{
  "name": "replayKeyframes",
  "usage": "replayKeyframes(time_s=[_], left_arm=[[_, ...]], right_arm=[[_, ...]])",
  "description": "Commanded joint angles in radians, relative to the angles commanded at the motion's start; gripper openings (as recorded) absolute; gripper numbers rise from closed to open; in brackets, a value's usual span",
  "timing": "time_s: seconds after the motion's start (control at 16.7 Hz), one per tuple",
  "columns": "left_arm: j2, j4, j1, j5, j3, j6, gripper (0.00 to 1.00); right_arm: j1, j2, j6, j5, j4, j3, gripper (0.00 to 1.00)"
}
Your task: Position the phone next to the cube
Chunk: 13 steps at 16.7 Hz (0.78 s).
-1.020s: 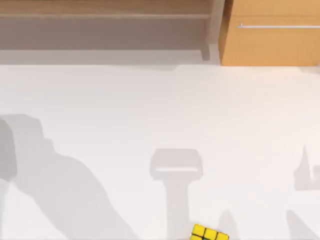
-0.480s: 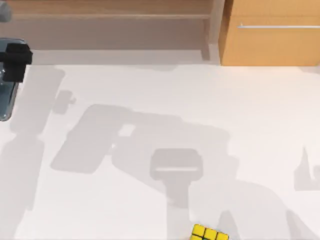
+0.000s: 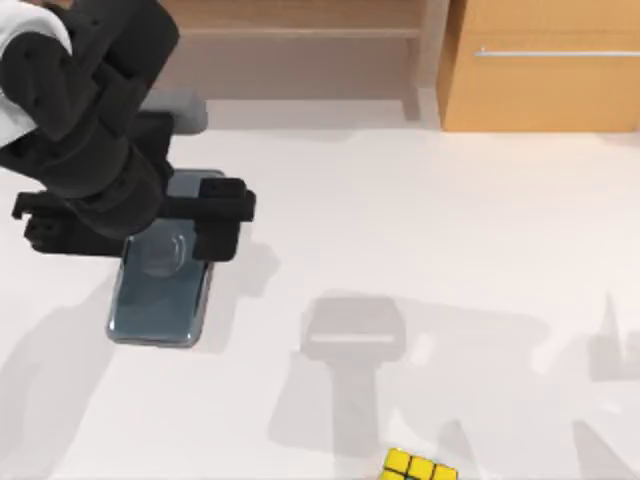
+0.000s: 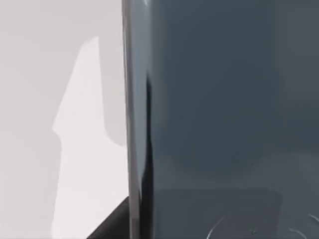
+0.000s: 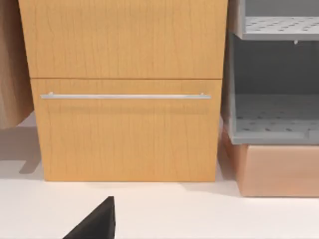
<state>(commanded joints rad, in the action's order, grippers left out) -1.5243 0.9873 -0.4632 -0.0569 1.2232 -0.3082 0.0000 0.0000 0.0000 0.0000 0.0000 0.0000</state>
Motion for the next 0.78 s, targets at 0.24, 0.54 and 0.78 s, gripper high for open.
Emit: replayKeyframes(time_s=[0.24, 0.54, 0.78], left_arm=[[0.024, -0.001, -0.216, 0.019, -0.114, -0.254, 0.00], [0.024, -0.010, -0.416, 0.051, -0.242, -0.516, 0.00], [0.017, -0.017, -0.497, 0.067, -0.302, -0.629, 0.00]], right_arm=[[0.000, 0.000, 0.000, 0.000, 0.000, 0.000, 1.00], [0.000, 0.000, 0.000, 0.000, 0.000, 0.000, 1.00], [0.000, 0.000, 0.000, 0.000, 0.000, 0.000, 1.00]])
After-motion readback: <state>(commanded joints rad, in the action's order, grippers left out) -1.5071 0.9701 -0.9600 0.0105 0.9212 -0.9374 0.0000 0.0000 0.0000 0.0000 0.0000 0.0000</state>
